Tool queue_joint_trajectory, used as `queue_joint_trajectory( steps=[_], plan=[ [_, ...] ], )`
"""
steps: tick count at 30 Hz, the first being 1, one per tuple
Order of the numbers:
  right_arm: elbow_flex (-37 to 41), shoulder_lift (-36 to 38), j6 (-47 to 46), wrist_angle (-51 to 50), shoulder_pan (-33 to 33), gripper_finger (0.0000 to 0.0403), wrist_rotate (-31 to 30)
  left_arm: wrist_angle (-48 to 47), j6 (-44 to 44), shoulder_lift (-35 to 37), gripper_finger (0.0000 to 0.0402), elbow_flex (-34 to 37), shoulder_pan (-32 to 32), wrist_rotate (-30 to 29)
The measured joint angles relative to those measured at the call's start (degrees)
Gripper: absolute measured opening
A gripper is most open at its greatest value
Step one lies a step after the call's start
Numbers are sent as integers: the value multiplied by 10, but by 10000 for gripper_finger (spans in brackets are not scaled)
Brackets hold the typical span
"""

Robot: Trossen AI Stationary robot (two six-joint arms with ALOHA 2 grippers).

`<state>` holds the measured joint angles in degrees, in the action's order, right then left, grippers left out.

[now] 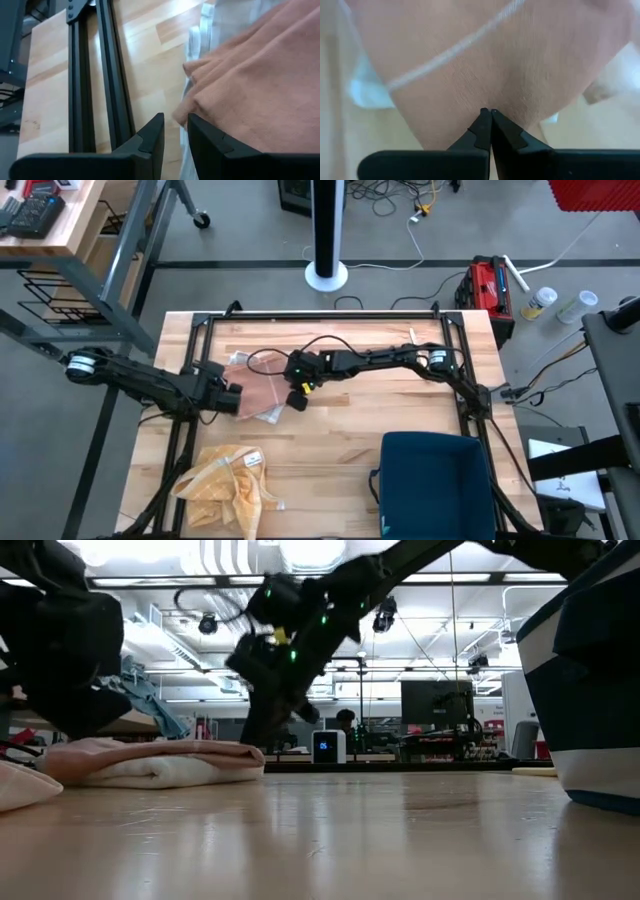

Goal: Fold towel
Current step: Fold the brown towel

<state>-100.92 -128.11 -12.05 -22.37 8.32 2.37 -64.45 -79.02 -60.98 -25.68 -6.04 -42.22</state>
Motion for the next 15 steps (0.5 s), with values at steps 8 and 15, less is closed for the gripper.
queue_joint_trajectory(
  steps=[8, 15],
  plan=[
    [0, 57, 24, -5, 0, 0, 0, 1, 62, 17, 76, -53, -2, 29],
    [-12, 138, 89, 43, 16, 0, -107, 7, 128, 48, 77, -169, -24, 140]
  ],
)
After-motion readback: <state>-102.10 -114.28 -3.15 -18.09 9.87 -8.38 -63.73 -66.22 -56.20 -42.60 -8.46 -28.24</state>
